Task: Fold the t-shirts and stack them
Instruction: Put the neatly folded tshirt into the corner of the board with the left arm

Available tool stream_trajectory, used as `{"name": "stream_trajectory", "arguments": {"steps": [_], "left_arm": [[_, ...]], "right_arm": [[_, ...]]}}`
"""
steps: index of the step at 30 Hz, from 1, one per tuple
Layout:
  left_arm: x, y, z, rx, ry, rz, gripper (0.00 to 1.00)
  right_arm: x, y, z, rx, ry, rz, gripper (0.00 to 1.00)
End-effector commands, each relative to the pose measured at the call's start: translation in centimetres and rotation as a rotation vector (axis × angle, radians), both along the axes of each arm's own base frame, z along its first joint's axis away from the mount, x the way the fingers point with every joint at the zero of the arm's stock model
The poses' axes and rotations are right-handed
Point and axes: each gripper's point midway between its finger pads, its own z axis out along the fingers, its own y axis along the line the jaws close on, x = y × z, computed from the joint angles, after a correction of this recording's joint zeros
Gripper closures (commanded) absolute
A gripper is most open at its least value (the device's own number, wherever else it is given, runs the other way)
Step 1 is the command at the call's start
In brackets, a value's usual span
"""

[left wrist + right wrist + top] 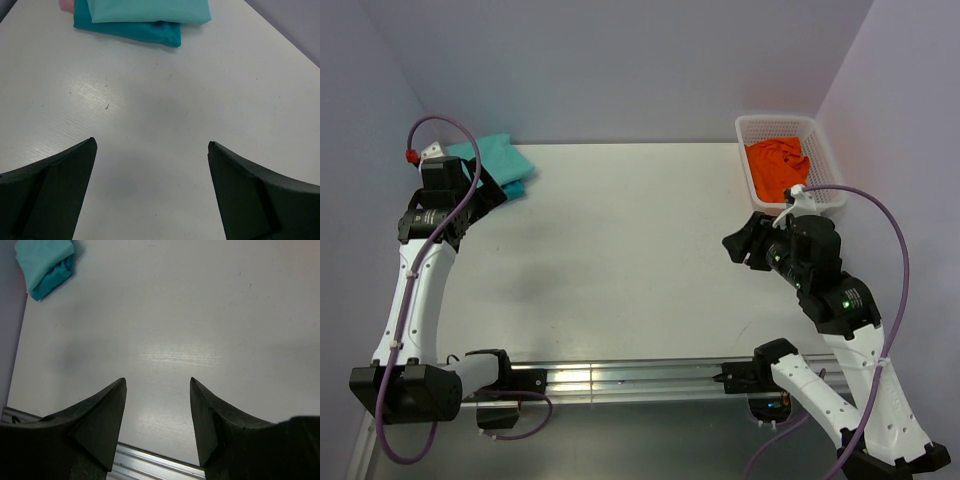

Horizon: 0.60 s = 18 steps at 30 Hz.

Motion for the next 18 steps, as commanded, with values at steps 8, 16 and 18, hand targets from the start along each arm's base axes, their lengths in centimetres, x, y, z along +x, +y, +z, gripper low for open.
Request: {"name": "stream_trajectory", "arguments": {"steps": [8, 16, 18], "left_arm": [[-0.19, 0.24, 3.03, -0.003, -0.092, 0.029, 0.00], [0.01, -0.28, 3.09, -0.001, -0.098, -0.004, 0.02], [0.28, -0.40, 3.36, 0.004, -0.101, -0.021, 0.01]], "right_arm": [[0.08, -0.48, 1.87, -0.020, -0.050, -0.010, 0.39], [0.54, -0.13, 2.06, -0.020, -0.057, 0.004, 0.39], [0.59, -0.19, 2.54, -0.016, -0.065, -0.002, 0.39]]}}
